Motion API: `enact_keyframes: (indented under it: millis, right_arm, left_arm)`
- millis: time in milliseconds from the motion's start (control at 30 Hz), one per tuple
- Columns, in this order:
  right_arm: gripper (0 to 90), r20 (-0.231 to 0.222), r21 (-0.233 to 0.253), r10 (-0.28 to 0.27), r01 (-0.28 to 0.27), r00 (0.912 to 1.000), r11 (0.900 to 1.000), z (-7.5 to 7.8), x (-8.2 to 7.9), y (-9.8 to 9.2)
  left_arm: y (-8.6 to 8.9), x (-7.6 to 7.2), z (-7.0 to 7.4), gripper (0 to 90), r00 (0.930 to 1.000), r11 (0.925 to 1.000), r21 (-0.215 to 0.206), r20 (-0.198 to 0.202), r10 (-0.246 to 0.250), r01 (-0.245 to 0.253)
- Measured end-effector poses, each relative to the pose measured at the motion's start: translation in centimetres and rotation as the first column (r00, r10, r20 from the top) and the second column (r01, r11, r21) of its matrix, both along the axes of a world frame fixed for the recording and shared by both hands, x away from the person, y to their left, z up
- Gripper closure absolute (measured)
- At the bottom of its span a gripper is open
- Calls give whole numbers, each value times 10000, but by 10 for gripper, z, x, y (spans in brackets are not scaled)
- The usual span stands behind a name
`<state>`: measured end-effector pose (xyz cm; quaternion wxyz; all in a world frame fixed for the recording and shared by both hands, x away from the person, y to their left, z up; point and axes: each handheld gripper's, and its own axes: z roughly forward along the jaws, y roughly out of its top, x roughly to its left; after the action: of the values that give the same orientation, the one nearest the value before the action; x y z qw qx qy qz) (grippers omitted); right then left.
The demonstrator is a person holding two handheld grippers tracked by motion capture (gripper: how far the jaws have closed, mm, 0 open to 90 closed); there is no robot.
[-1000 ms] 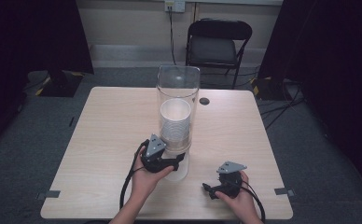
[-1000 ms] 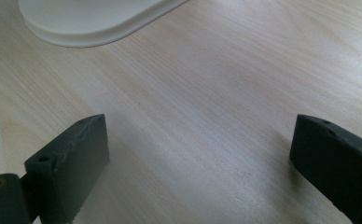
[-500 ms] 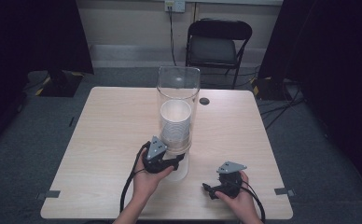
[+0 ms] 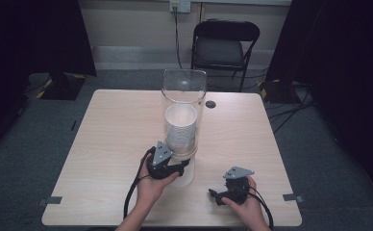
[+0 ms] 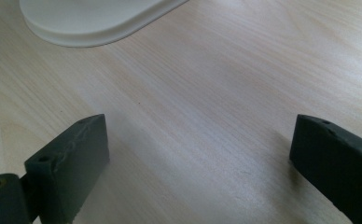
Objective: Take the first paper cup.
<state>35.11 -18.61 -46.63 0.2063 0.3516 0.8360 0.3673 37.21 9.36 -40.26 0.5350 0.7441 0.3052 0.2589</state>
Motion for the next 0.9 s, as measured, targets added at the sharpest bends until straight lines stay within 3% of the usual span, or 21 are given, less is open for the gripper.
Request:
enact_keyframes:
  millis: [200,400,433,467,500,533,567,700,767,800,900]
  right_arm:
    - [41,0,0,-3,3,10000,10000,0,0,0]
    - [41,-6,0,-9,9,10000,10000,0,0,0]
    - [41,-2,0,-2,2,10000,10000,0,0,0]
    - [41,0,1,-5,5,10000,10000,0,0,0]
    - [41,-7,9,-15,15,10000,10000,0,0,0]
    - [40,-33,5,-38,38,10000,10000,0,0,0]
    - [41,-33,6,-38,38,10000,10000,0,0,0]
    - [40,-34,7,-23,23,10000,10000,0,0,0]
    - [40,-32,2,-21,21,10000,10000,0,0,0]
    - [40,-33,5,-19,19,10000,10000,0,0,0]
    - [40,-36,5,-15,15,10000,10000,0,0,0]
  left_arm:
    - [0,-1,-3,340,9997,9998,174,239,52,-56]
    - [0,-2,-3,341,9999,9999,127,147,58,-60]
    - [-1,-1,-7,344,9996,9980,625,-269,91,-74]
    - [-1,0,-19,364,9956,9930,1181,-928,162,-52]
    - [-3,0,-36,380,9792,9727,2316,-1998,351,123]
    - [-1,-6,-49,378,9911,9911,1332,-1317,177,0]
    - [-1,-10,-52,371,9911,9957,922,-1321,138,-15]
    - [0,-14,-48,356,9934,9929,1167,-1140,-111,245]
    - [4,-14,-48,351,9920,9911,1287,-1248,-169,331]
    - [5,-14,-49,347,9899,9925,1172,-1408,-174,342]
    - [6,-16,-49,344,9903,9933,1098,-1374,-195,348]
